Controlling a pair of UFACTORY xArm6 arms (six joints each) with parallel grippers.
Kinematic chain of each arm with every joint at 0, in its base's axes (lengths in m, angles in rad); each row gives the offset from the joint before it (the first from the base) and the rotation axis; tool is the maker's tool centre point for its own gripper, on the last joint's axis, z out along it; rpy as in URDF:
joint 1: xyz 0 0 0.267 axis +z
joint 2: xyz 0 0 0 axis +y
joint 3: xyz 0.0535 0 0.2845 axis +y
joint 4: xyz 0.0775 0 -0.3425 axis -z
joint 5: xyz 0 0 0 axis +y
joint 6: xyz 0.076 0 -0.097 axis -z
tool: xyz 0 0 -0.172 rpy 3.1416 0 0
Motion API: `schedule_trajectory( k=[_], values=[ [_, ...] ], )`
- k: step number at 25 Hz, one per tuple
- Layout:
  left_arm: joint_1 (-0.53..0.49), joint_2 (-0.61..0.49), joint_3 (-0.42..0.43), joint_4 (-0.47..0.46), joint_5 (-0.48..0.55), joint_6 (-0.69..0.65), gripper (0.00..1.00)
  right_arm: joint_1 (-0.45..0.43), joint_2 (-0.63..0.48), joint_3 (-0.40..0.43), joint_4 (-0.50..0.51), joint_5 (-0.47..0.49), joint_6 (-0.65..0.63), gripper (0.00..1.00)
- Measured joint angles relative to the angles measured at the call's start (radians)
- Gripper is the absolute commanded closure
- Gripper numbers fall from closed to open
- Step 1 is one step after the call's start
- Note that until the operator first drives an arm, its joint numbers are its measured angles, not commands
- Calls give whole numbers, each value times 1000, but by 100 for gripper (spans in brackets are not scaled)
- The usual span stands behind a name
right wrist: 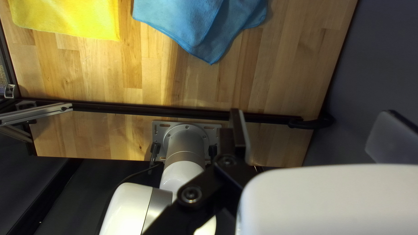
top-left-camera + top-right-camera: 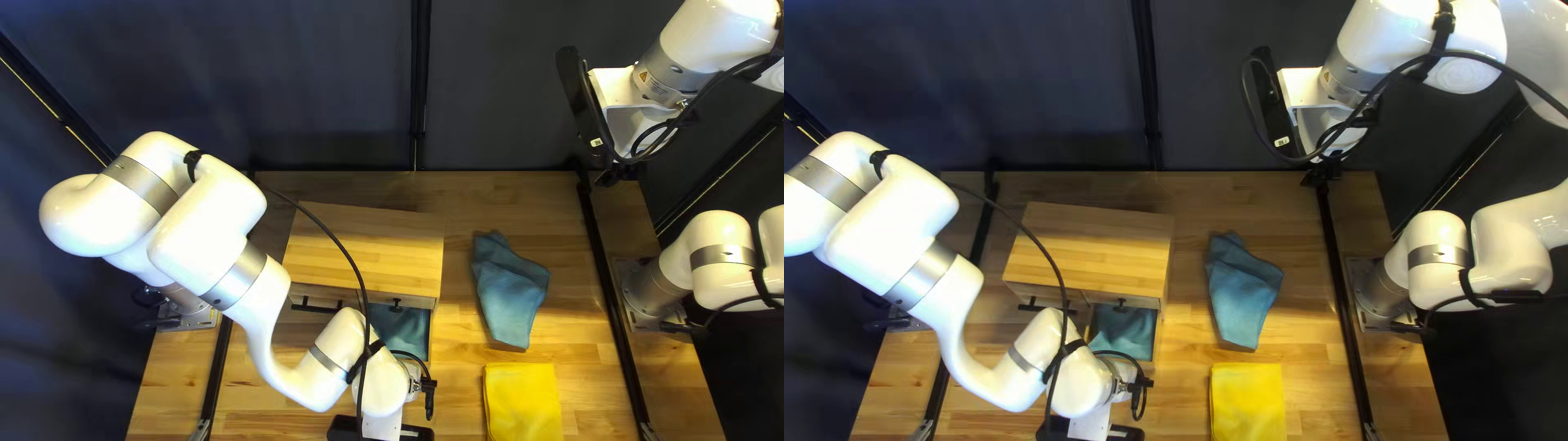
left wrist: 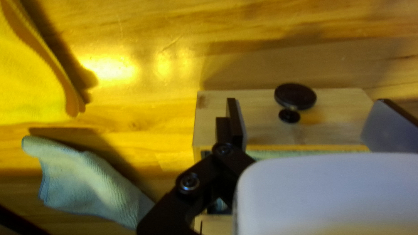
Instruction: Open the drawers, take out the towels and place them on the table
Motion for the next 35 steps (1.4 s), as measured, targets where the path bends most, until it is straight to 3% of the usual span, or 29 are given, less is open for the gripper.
schedule_trajectory(
  k=[7,16,35],
  values=[
    [12,-57,25,25,33,-9,0,0,0,0,0,0,0,0],
    [80,-44,3,68,46,10,0,0,0,0,0,0,0,0],
    [125,-66,91,102,-13,53,0,0,0,0,0,0,0,0]
  ],
)
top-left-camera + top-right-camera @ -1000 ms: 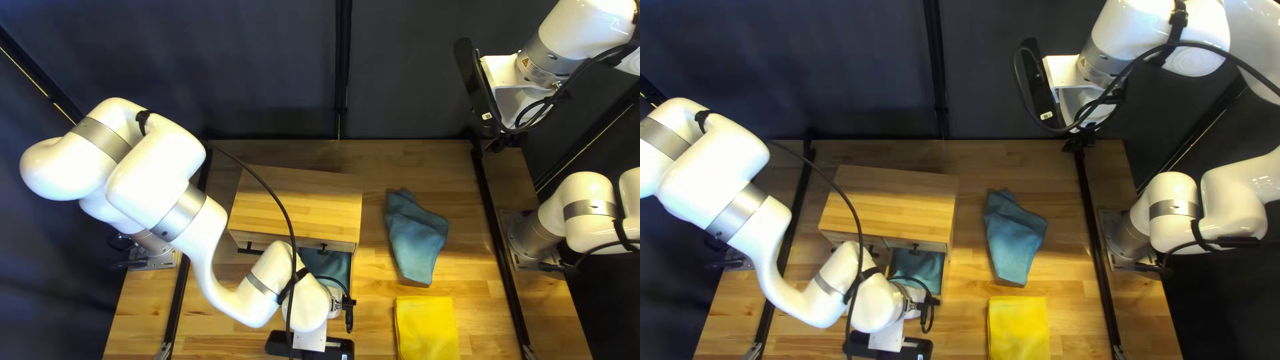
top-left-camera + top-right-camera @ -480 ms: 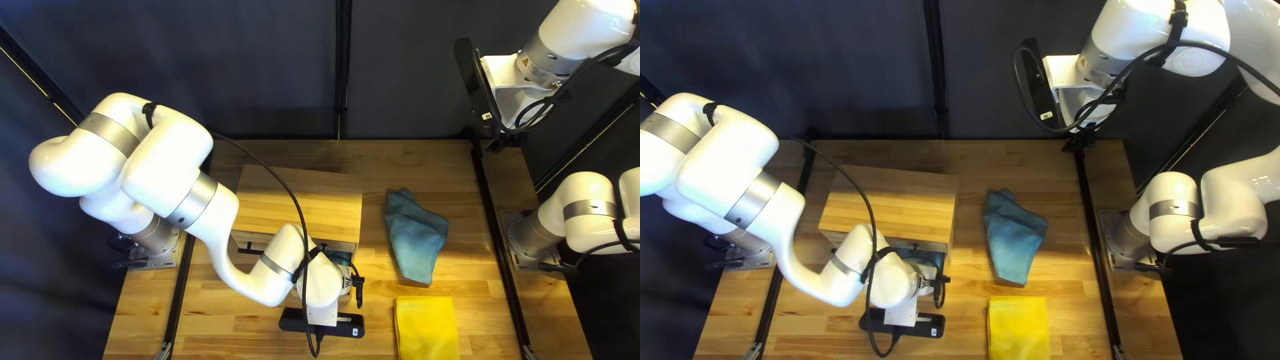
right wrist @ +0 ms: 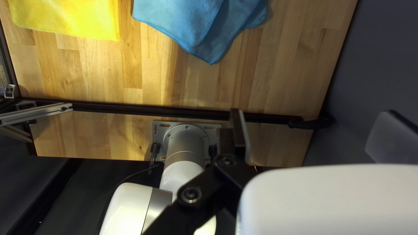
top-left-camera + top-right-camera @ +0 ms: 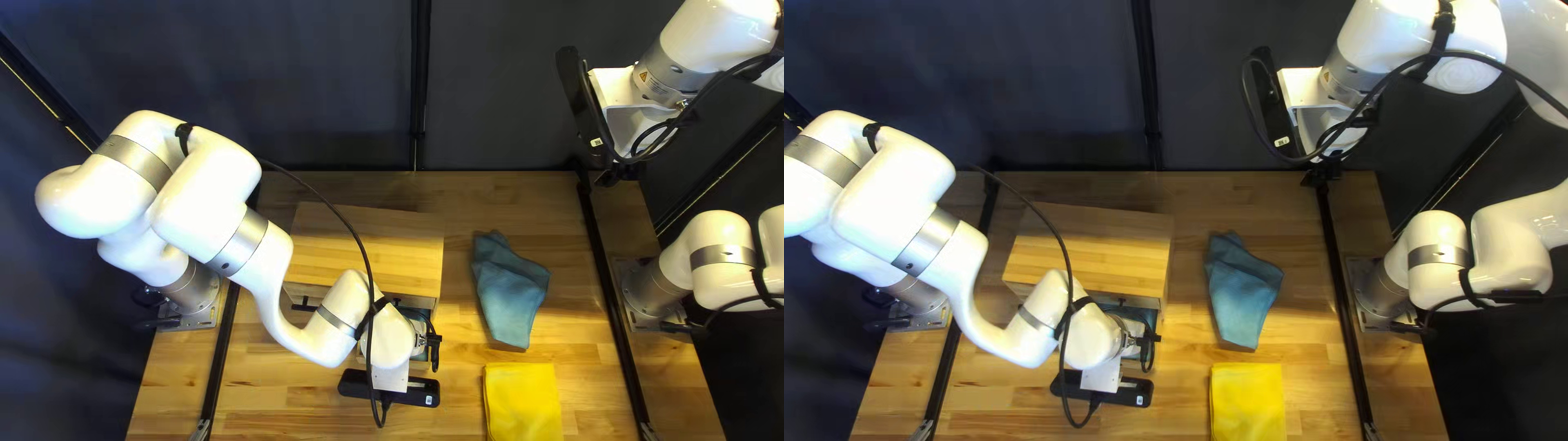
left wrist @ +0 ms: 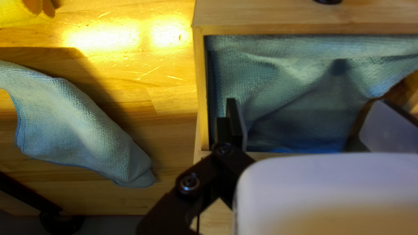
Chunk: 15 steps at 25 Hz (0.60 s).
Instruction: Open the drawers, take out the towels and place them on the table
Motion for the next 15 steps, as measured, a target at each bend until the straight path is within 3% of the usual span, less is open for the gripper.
schedule_trajectory(
  k=[15],
  values=[
    [24,11,28,20,-42,6,0,0,0,0,0,0,0,0]
  ],
)
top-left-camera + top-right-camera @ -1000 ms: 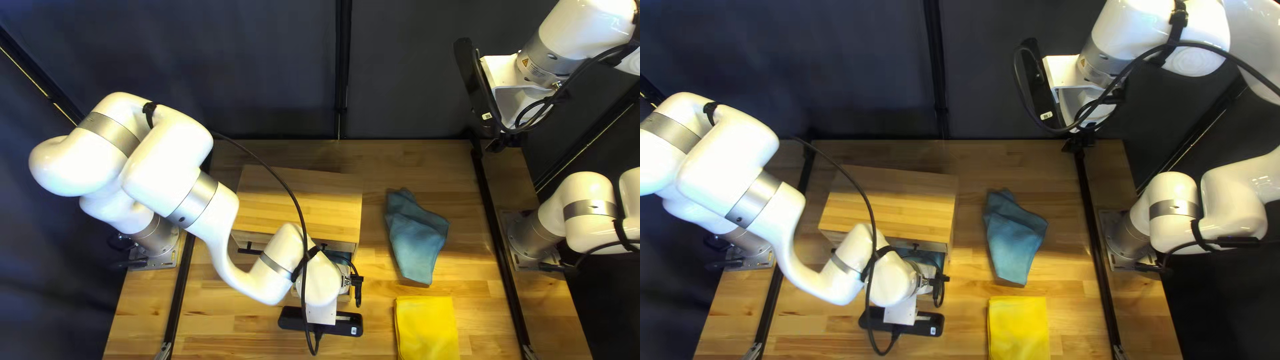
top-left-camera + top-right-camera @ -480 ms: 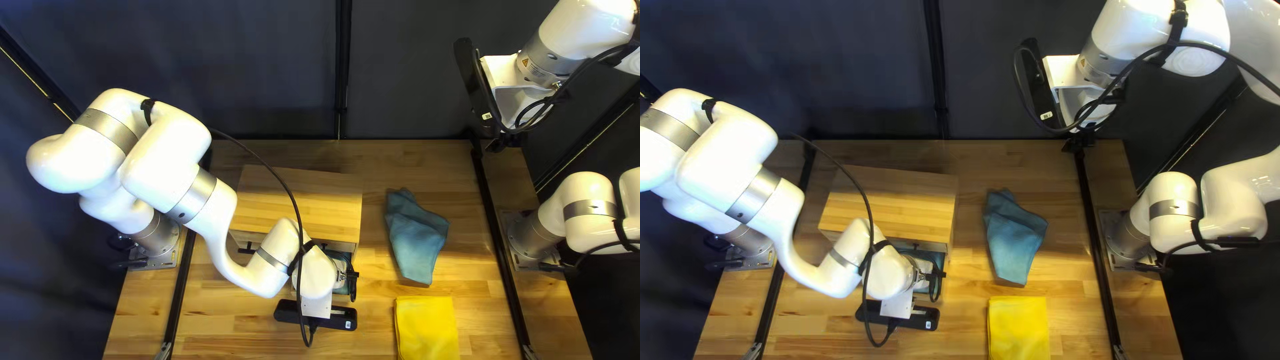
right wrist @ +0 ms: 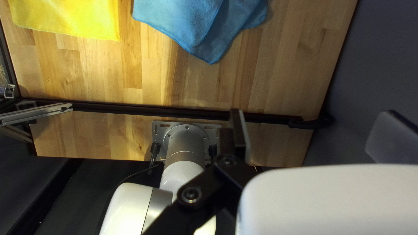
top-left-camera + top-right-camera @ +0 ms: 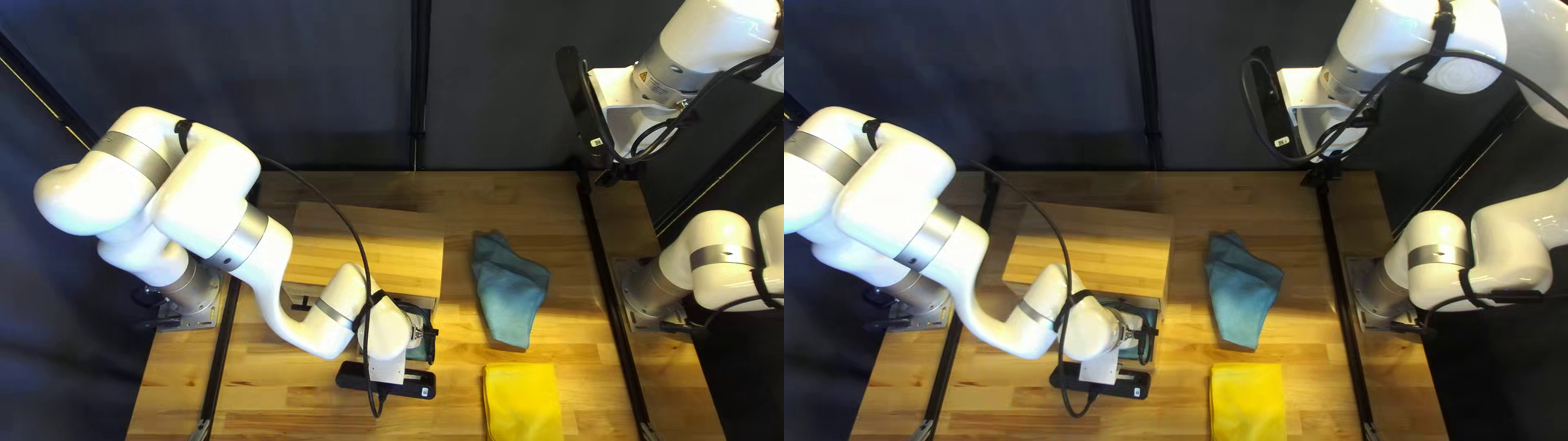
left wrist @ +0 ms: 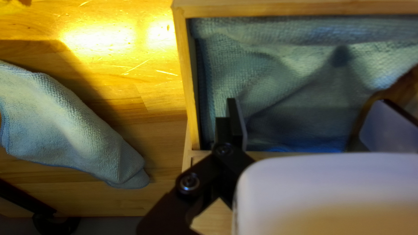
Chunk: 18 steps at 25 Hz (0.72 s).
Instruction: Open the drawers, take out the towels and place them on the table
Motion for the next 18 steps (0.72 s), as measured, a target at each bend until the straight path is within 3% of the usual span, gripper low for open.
schedule_trajectory(
  k=[10,13,14,15,16,18],
  values=[
    [13,27,-3,4,-24,6,0,0,0,0,0,0,0,0],
    [19,43,-11,5,-30,9,7,0,0,0,0,0,0,0],
    [21,49,-14,6,-32,10,27,0,0,0,0,0,0,0],
    [24,55,-17,7,-35,11,93,0,0,0,0,0,0,0],
    [26,62,-21,7,-37,12,100,0,0,0,0,0,0,0],
    [28,79,-32,9,-41,15,100,0,0,0,0,0,0,0]
  ],
)
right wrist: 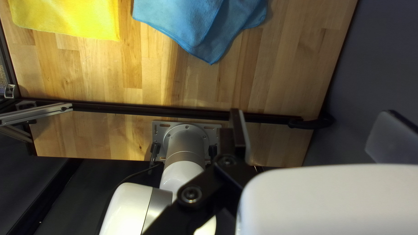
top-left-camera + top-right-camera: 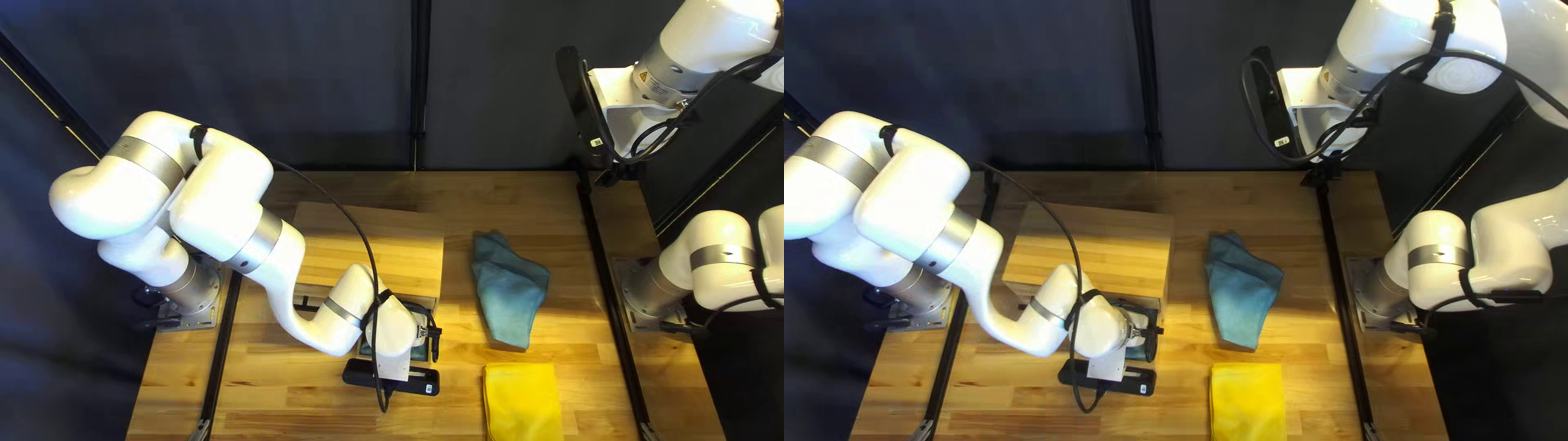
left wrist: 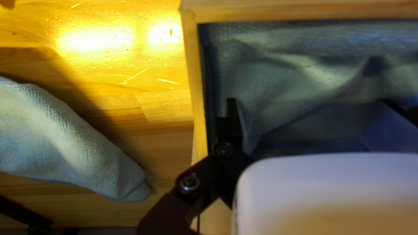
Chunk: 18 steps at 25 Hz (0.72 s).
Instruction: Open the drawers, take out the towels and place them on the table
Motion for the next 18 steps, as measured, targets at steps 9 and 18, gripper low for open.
schedule_trajectory(
  k=[9,18],
  values=[
    [-17,29,-37,7,36,5,100,0,0,0,0,0,0,0],
    [-55,-21,-57,5,134,-37,100,0,0,0,0,0,0,0]
  ],
)
